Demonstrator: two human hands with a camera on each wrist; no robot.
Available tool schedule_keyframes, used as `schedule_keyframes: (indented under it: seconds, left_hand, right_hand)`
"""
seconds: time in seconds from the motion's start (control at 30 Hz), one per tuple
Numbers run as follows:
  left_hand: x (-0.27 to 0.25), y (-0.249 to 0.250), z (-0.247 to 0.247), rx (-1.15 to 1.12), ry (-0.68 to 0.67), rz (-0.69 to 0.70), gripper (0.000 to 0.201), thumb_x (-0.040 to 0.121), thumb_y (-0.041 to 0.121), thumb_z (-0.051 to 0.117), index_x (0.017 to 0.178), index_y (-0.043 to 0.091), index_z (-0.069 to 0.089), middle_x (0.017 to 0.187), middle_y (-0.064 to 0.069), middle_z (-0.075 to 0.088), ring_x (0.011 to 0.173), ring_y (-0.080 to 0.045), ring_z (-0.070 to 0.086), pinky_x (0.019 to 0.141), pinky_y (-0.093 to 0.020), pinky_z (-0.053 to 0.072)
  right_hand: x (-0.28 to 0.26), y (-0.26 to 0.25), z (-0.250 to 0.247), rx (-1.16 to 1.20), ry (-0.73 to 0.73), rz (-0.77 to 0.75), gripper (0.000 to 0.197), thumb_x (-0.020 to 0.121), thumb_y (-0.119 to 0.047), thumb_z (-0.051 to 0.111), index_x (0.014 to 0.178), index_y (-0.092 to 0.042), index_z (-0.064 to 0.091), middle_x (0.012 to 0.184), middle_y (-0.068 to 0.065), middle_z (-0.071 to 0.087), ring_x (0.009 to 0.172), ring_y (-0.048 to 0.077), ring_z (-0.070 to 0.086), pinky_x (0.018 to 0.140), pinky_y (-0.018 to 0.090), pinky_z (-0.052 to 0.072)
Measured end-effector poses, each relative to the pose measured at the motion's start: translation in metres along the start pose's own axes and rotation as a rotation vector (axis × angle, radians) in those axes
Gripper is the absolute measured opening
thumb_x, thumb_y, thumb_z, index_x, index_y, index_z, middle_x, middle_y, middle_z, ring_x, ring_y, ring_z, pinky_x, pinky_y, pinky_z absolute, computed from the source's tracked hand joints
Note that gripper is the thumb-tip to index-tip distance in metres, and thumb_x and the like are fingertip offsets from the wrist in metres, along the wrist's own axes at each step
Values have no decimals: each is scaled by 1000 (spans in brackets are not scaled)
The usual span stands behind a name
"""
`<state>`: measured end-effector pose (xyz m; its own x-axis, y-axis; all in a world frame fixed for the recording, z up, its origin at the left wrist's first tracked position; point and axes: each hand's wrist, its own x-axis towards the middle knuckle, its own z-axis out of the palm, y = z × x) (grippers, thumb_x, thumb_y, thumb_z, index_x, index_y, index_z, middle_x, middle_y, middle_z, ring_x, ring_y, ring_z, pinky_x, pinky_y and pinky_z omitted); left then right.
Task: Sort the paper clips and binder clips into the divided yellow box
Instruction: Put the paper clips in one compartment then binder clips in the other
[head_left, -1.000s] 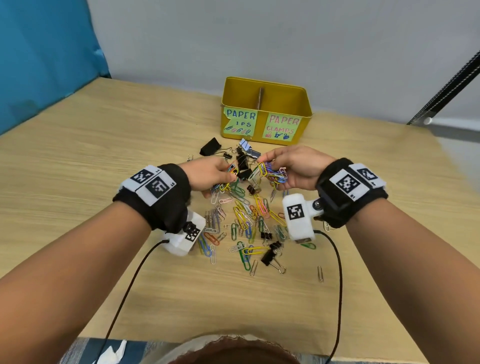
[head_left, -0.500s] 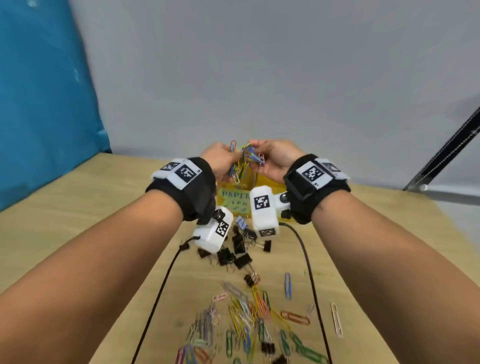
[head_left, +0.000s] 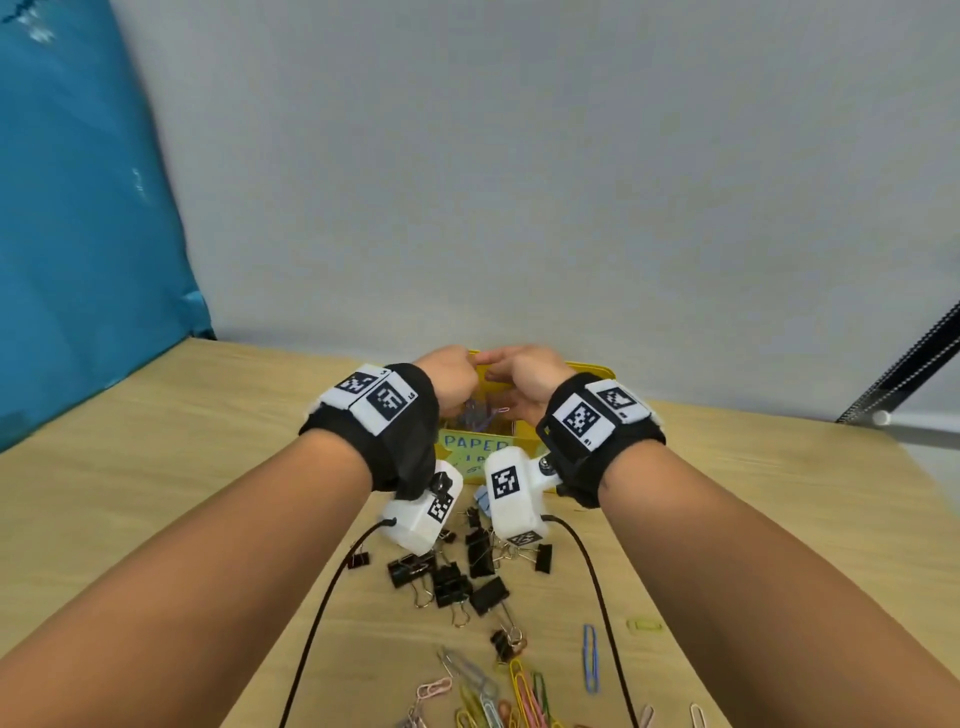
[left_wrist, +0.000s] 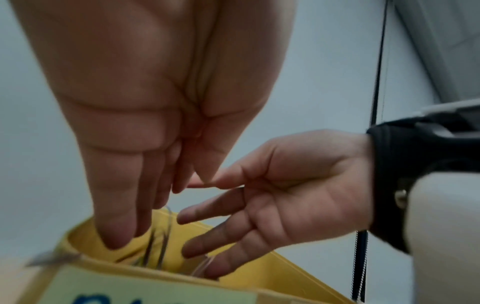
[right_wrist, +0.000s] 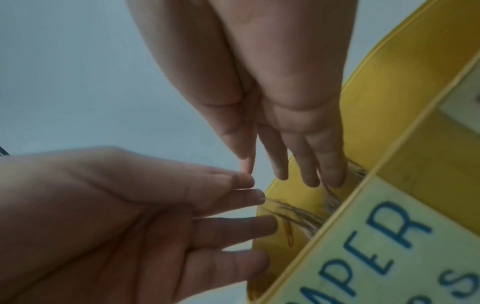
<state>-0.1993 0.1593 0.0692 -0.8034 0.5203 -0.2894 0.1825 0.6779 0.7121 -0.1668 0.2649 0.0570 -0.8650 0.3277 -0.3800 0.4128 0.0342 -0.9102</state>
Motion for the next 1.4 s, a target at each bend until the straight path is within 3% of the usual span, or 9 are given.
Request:
schedule_keyframes:
  seconds: [0.1,0.2,0.33,0.43,0.6,0.77,0.9,1.13,1.4]
  left_hand:
    - [-18,0,-2,87,54,66,44,92,1,38,135,5,47,135,-18,53,121,-32,53,95,-34,46]
    - [-52,-9,0,72,108,162,24,91,8,46,111,11,61,109,-11,64,94,-27,62,72,-27,48]
    - [-110,-45,16,74,-365,129,12,87,7,56,91,18,60,82,1,59,63,-9,55,54,-22,47]
    - [-133,-69,40,403,-603,91,30,87,11,57,115,22,60,105,1,59,79,-7,55,66,-21,48]
    - [-156,-84,93,635,-431,162,57,88,13,54,141,23,38,140,-2,38,129,-21,37,110,-37,36]
    - [-168,-86,111,651,-415,198,57,84,0,48,137,21,40,135,-5,38,129,-24,36,109,-39,37]
    - [-169,-79,105,622,-390,160,55,85,-2,44,137,17,39,137,-8,40,126,-25,43,106,-37,40]
    - [-165,-69,107,656,-344,128,68,88,0,42,149,22,21,140,-15,34,129,-31,41,104,-37,41]
    - [-169,-87,99,591,-308,91,62,87,-2,44,143,22,33,145,-11,30,137,-29,31,112,-40,34]
  right_hand:
    - [-20,-3,-5,-131,40,-68,42,84,7,36,101,-18,66,117,10,54,95,24,47,81,40,46]
    - [-57,-1,-14,-186,78,-159,34,86,4,37,79,-21,59,88,0,57,74,15,54,61,25,43]
    - [-114,44,-35,-524,-109,-59,24,90,-2,43,84,-19,59,81,1,57,65,11,52,55,23,43]
    - [-141,90,-44,-984,-239,124,22,93,-14,45,98,-18,65,80,-2,57,72,13,53,57,19,41]
    - [-162,134,-29,-1112,-111,122,34,91,-5,38,114,-8,64,125,9,60,114,24,55,91,25,44]
    - [-182,147,-1,-1039,-240,5,37,88,-3,40,113,-12,66,128,6,60,118,21,54,99,26,41]
    - [-175,146,3,-1057,-114,-73,39,91,0,38,119,-11,62,131,9,58,121,22,52,102,27,38]
    - [-171,145,13,-1107,-109,-32,46,91,2,34,130,-14,52,138,15,48,125,28,48,102,30,38]
    - [-181,133,-30,-972,58,117,32,94,-8,42,115,-6,65,131,11,57,113,25,53,97,33,42]
